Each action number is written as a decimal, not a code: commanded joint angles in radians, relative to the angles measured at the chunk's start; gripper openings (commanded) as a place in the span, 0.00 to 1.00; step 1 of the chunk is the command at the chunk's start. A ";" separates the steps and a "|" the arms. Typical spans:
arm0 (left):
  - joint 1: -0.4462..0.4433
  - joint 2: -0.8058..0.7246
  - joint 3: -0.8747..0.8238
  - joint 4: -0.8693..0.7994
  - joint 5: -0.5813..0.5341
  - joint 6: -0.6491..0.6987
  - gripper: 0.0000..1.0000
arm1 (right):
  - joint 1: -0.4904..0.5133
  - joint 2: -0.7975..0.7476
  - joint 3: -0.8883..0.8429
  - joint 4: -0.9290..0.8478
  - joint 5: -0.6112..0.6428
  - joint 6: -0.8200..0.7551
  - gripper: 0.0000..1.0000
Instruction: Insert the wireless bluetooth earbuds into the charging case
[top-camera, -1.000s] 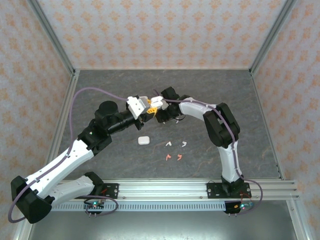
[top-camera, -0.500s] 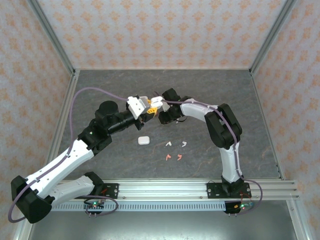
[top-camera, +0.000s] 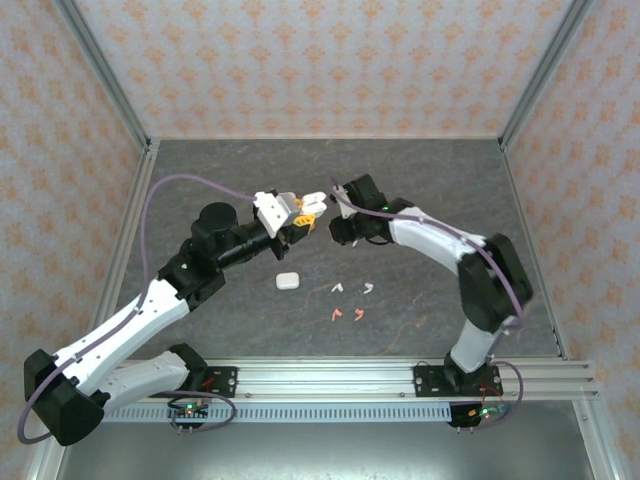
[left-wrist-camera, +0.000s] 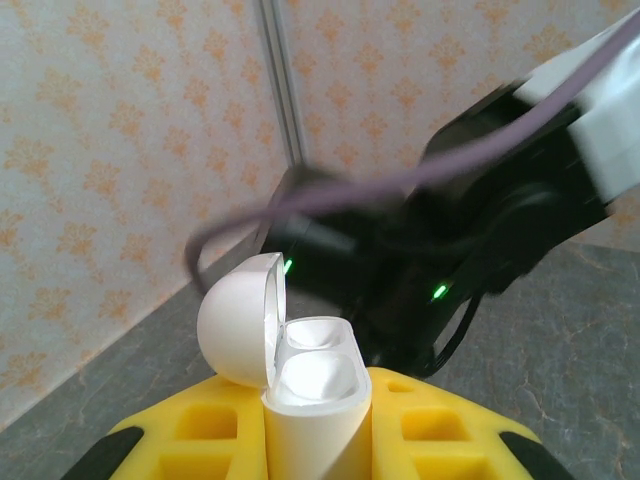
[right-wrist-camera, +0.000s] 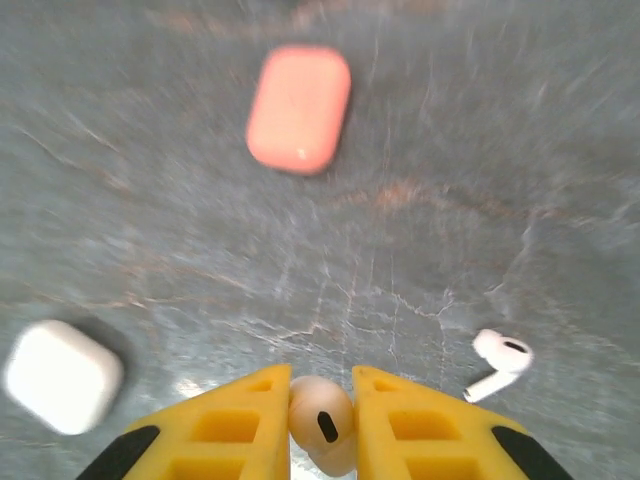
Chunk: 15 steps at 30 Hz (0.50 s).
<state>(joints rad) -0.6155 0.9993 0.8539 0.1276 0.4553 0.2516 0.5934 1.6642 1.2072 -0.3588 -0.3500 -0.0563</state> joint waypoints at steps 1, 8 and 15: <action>-0.010 -0.003 -0.028 0.117 0.009 -0.054 0.00 | 0.002 -0.164 -0.066 0.092 0.062 0.060 0.19; -0.010 0.018 -0.046 0.191 0.021 -0.096 0.00 | -0.001 -0.474 -0.176 0.164 0.059 0.086 0.19; -0.011 0.042 -0.034 0.199 0.042 -0.112 0.00 | 0.014 -0.680 -0.192 0.252 -0.036 0.094 0.19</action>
<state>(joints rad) -0.6159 1.0340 0.8143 0.2638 0.4706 0.1604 0.5953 1.0367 1.0264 -0.1955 -0.3370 0.0185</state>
